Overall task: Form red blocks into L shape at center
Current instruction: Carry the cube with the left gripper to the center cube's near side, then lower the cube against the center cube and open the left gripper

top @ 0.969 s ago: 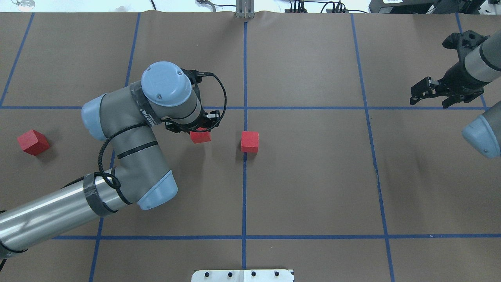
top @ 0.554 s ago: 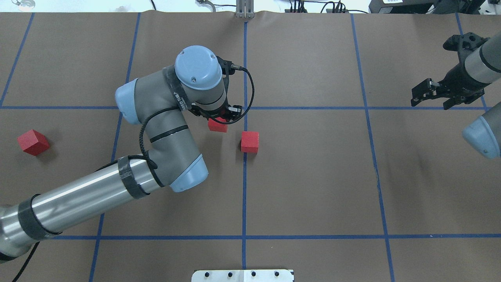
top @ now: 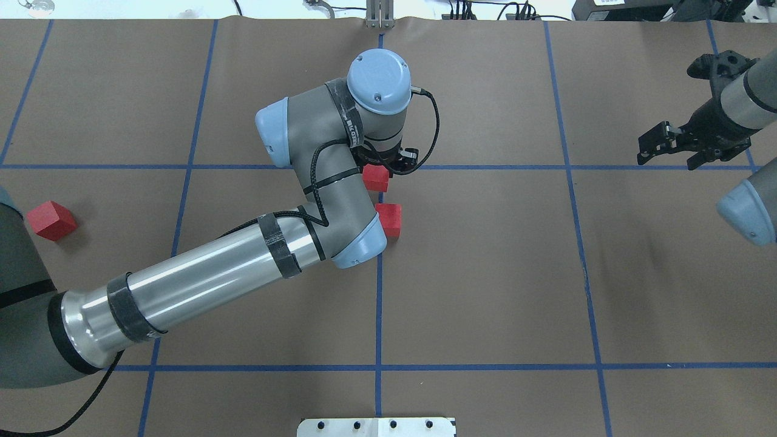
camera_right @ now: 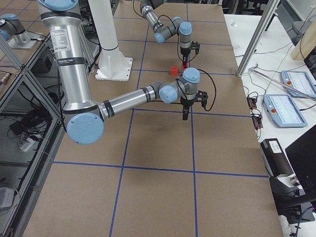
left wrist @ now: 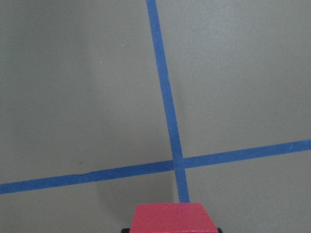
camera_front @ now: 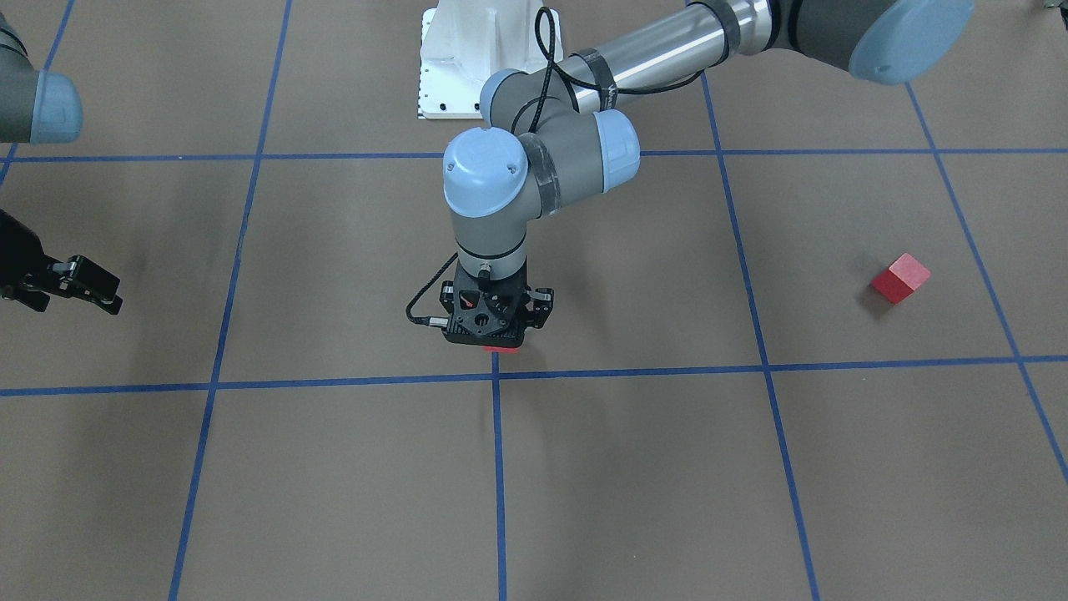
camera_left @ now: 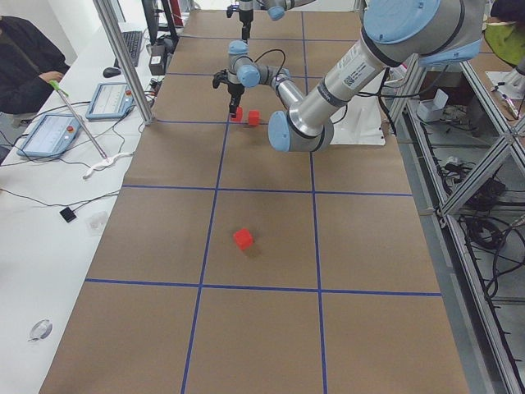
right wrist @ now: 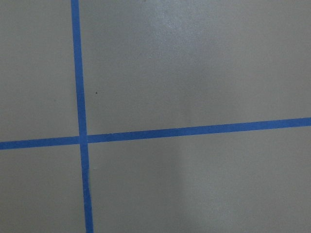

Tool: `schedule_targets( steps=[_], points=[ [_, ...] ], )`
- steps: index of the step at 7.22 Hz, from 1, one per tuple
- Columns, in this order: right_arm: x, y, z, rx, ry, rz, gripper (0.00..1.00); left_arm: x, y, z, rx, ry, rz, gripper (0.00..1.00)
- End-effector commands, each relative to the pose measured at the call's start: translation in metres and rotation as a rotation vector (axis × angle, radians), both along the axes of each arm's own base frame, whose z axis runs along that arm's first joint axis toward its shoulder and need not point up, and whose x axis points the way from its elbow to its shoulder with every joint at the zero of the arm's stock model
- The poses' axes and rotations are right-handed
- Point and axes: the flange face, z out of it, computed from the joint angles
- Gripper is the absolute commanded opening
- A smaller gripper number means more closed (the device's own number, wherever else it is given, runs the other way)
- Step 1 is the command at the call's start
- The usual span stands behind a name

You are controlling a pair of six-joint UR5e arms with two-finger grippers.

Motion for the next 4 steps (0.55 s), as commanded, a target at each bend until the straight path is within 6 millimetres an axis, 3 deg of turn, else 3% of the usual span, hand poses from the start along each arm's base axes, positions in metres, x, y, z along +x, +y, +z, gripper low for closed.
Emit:
schedule_targets(
  steps=[1, 4],
  points=[
    [-0.0001, -0.0001, 0.0007, -0.003, 0.001, 0.001, 1.00, 0.0211, 0.0073, -0.0018, -0.025, 0.001, -0.002, 0.00],
    [-0.0018, 0.0003, 0.0015, -0.006, 0.001, 0.001, 1.00, 0.0290, 0.0146, 0.0010, -0.031, -0.004, 0.008, 0.00]
  ],
)
